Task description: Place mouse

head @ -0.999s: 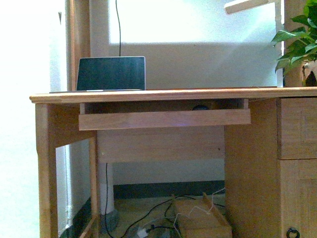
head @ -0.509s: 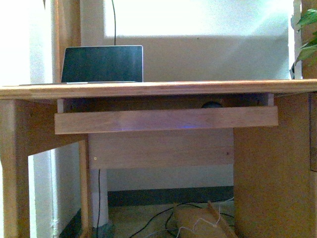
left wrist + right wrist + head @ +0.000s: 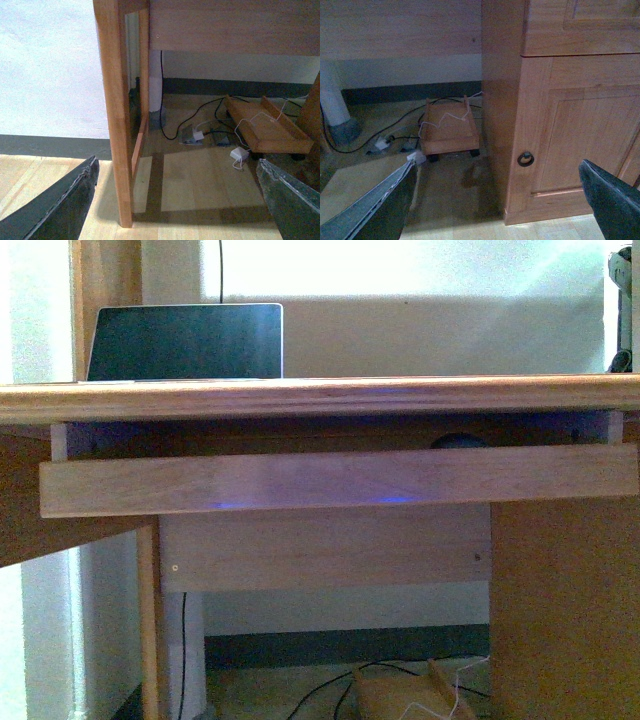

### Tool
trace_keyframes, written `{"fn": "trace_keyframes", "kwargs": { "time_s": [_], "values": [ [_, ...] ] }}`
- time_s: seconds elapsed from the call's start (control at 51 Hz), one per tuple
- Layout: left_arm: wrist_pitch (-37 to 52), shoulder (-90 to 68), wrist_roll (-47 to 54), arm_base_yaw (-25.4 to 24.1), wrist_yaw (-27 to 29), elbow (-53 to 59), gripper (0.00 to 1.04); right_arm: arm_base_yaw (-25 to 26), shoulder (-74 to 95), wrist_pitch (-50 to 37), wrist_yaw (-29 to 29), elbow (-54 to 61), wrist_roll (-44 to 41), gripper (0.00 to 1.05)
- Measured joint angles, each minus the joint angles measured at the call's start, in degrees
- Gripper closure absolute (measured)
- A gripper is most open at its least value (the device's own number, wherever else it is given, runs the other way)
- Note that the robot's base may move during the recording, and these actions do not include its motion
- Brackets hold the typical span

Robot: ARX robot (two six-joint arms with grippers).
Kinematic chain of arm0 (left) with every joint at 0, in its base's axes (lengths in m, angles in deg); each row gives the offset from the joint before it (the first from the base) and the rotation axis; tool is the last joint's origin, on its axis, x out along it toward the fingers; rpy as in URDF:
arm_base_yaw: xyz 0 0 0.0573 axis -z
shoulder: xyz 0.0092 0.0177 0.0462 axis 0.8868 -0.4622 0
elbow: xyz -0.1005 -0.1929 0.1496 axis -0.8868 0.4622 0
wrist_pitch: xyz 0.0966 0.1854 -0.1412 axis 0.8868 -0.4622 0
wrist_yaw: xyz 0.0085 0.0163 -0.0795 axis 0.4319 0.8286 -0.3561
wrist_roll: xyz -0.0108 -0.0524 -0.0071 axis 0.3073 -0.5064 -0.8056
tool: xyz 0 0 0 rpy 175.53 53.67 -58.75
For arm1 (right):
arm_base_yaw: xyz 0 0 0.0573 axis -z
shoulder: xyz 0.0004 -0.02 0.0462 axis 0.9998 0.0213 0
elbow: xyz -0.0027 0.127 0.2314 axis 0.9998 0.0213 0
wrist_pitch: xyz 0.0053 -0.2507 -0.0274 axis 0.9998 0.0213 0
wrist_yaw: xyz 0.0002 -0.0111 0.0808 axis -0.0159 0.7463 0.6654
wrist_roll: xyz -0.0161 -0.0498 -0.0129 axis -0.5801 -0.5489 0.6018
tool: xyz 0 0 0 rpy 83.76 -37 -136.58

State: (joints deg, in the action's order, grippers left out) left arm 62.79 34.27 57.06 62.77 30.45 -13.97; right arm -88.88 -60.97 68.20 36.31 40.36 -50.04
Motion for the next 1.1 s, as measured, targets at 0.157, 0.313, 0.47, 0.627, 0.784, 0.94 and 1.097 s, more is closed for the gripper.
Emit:
{"fn": "trace_keyframes", "kwargs": {
  "time_s": [0.157,0.313,0.47,0.627,0.784,0.94,1.097],
  "values": [
    [0.0,0.0,0.0,0.0,0.0,0.0,0.08,0.0,0.0,0.0,0.0,0.0,0.0,0.07],
    [0.0,0.0,0.0,0.0,0.0,0.0,0.08,0.0,0.0,0.04,0.0,0.0,0.0,0.07],
    [0.0,0.0,0.0,0.0,0.02,0.0,0.08,0.0,-0.02,0.07,0.0,0.0,0.0,0.07],
    [0.0,0.0,0.0,0.0,0.02,0.0,0.08,0.0,-0.02,0.09,-0.02,0.0,0.0,0.07],
    [0.0,0.0,0.0,0.0,0.0,0.0,0.08,0.0,0.0,0.09,0.0,0.0,-0.02,0.07],
    [0.0,0.0,0.0,0.0,0.0,0.0,0.08,0.0,-0.02,0.09,-0.02,0.0,0.0,0.07],
    [0.0,0.0,0.0,0.0,0.02,0.0,0.08,0.0,0.0,0.09,0.0,0.0,0.0,0.07]
  ]
}}
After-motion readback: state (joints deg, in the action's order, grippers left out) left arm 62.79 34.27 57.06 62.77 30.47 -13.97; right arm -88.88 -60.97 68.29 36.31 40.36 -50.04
